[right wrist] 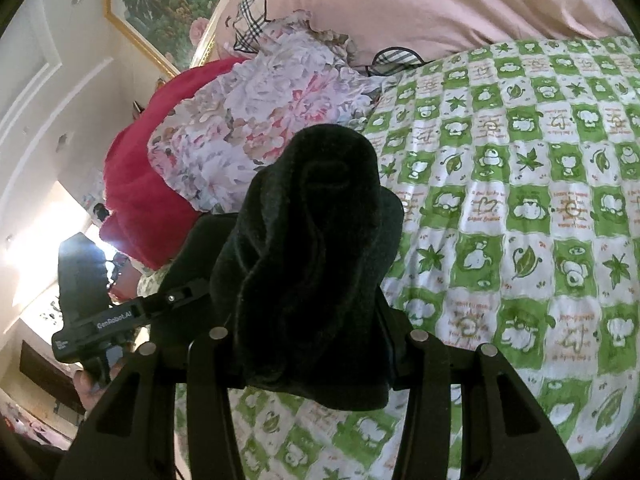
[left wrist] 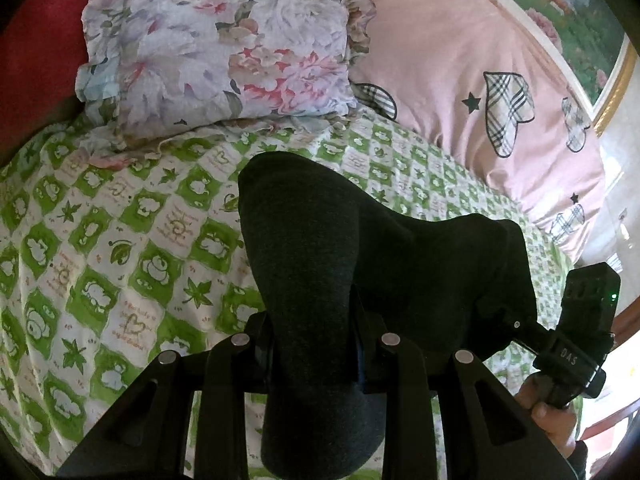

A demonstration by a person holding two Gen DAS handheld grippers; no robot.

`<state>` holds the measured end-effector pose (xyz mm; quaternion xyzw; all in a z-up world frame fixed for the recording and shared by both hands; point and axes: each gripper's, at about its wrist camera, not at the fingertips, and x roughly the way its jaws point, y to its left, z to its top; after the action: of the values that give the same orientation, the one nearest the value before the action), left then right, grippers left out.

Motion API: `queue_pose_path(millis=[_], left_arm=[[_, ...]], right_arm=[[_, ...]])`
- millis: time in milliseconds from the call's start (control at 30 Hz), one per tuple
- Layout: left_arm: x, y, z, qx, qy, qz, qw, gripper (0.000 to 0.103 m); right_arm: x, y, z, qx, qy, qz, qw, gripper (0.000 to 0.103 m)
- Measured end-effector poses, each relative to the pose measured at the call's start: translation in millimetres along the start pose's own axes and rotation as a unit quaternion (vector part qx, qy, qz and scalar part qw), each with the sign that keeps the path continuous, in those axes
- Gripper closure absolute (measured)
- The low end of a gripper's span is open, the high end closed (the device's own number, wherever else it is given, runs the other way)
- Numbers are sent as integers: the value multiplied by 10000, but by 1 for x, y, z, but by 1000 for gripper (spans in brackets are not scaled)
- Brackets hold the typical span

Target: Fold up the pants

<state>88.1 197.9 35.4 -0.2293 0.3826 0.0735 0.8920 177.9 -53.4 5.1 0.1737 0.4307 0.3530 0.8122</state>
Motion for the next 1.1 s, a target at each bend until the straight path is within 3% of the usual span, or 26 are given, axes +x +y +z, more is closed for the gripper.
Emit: queue_pose_path(millis=[467,700,833,1100], left_arm=[[19,9,-9,-93,171,85,9998,69],[25,14,-11,-166,242,153,9995,58],[25,16,-12,-137,212,337,9991,36],[21,21,-17,-173,242,491,9983,31]], right_arm=[[18,-12,-4,-125,273,-292,9991,54],[19,-15,-5,-109,337,-351,9988,46],[20,-19,-6,9,416,-409,9983,36],[13,-22,-11,88,419,-394,9983,32]])
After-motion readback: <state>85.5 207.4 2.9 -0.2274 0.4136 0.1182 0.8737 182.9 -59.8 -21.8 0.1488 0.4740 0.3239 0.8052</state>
